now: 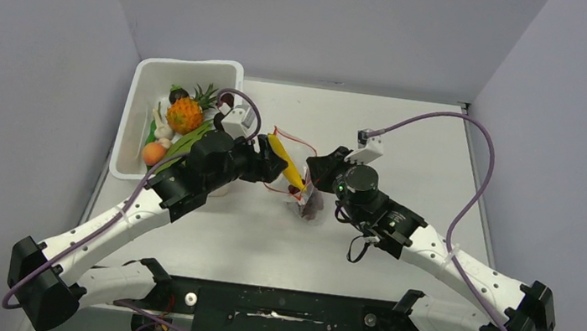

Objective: Place the food in the zip-top bag and seal the zipper
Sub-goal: Place the fake fruit in the zipper food storage bag.

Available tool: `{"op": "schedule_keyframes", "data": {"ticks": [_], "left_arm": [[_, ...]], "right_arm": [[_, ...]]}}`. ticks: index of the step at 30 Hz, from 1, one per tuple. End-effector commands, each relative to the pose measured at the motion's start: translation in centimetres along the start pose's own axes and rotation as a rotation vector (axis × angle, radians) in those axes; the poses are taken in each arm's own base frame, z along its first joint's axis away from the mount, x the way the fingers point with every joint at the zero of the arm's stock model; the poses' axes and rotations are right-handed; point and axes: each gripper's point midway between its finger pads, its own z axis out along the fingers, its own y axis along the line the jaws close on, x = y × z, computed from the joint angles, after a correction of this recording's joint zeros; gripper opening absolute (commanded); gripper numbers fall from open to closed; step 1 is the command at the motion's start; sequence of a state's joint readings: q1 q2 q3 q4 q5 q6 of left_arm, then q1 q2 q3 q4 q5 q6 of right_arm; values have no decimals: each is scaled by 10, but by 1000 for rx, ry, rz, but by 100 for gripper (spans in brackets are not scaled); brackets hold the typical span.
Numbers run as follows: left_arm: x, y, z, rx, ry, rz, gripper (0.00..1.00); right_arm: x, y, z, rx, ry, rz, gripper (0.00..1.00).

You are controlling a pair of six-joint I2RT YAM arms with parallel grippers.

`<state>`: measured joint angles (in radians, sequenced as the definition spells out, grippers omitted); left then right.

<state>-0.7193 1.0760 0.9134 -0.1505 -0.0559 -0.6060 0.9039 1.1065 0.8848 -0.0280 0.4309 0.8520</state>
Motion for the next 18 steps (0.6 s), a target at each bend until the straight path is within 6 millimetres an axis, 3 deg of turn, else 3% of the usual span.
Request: {"op": "schedule_keyframes", "data": {"ticks": [1,10,14,18], "left_arm": [[-23,-15,-11,13,-31,9,62],[-17,10,-23,-121,-7,-19,58],[-9,11,-18,-109,5,-28,57],[-5,24,-8,-155,-18,-9,49]], "right_arm": [[-40,23,-12,-80,-119,64,0],[-45,21,-16,-72,-116,57,0],[-44,23,-15,-85,-111,64,0],[-41,24,-15,-96,-103,67,0]]}}
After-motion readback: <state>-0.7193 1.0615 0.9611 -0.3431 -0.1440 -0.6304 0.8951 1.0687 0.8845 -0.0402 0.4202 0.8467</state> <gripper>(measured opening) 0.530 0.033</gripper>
